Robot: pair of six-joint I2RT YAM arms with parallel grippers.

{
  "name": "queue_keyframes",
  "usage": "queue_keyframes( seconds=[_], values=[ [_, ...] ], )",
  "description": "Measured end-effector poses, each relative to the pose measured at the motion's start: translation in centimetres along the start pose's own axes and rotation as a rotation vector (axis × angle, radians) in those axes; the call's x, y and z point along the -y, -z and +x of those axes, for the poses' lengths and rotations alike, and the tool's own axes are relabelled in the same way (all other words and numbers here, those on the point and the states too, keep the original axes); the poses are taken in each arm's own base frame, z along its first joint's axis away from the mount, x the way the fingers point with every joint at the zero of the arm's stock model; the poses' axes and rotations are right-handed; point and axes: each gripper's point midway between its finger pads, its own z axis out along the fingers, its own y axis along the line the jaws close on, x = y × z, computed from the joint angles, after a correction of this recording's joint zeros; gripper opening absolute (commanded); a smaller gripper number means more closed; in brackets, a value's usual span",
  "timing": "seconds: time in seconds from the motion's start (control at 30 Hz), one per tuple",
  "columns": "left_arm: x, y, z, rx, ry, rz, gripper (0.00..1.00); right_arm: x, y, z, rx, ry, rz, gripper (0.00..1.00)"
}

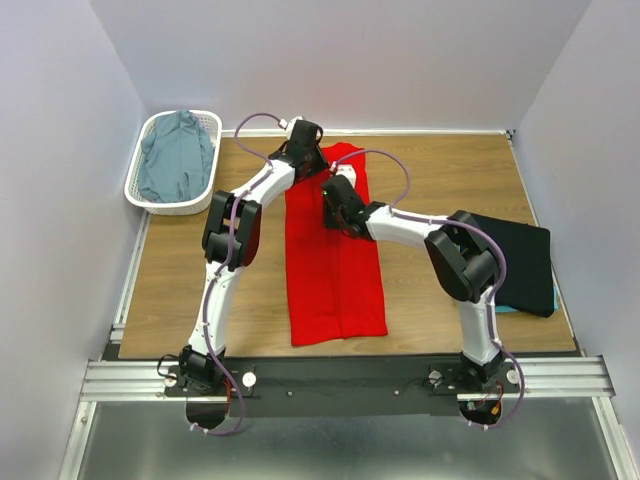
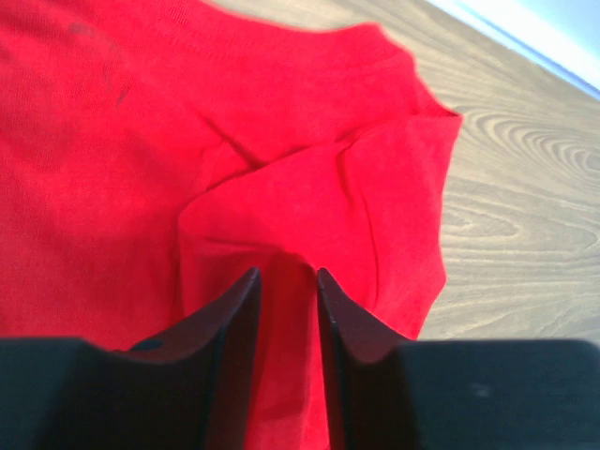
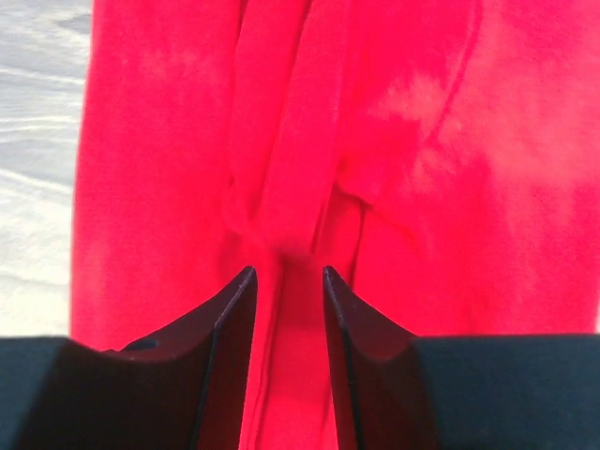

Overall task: Fold and stack the t-shirts
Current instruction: Fold the tshirt

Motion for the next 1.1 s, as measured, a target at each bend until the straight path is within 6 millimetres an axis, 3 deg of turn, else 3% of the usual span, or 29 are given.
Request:
queue_keyframes(
  seconds=[0.2, 0.33, 0.5, 0.63, 0.77, 0.9, 1.0, 1.1],
  values=[
    [0.9, 0.0, -1.3, 0.037, -0.023, 0.044, 0.48, 0.1, 2.9, -2.0, 0.047, -0.045, -0.028, 0.43],
    [0.6, 0.2, -2.2, 0.051, -0.026, 0.048, 0.47, 0.8, 4.6, -4.9, 0.109, -0.093, -0.039, 0.42],
    [-0.2, 2.1, -3.6, 0.070, -0.022, 0.037, 0.42, 2.5, 4.3, -6.9, 0.135, -0.137, -0.031, 0.38],
    [-1.1, 4.6, -4.0, 0.080, -0.017, 0.028, 0.36, 2.1, 2.6, -8.4, 0.141, -0.146, -0.058, 0.35],
    [-2.8, 7.3, -1.8, 0.055, -0.011, 0.017, 0.36, 0.8, 0.7, -8.3, 0.118, -0.129, -0.103, 0.35],
    [-6.0, 11.4, 2.6, 0.003, 0.002, -0.013, 0.37, 1.3, 1.1, -6.7, 0.084, -0.120, -0.101, 0.35],
    [-8.5, 15.8, 6.2, -0.028, 0.014, -0.030, 0.40, 2.3, 3.0, -4.4, 0.036, -0.120, -0.100, 0.35],
    [-9.4, 19.8, 9.0, -0.032, 0.006, -0.016, 0.44, 3.7, 7.4, -2.1, -0.019, -0.132, -0.109, 0.36]
  ],
)
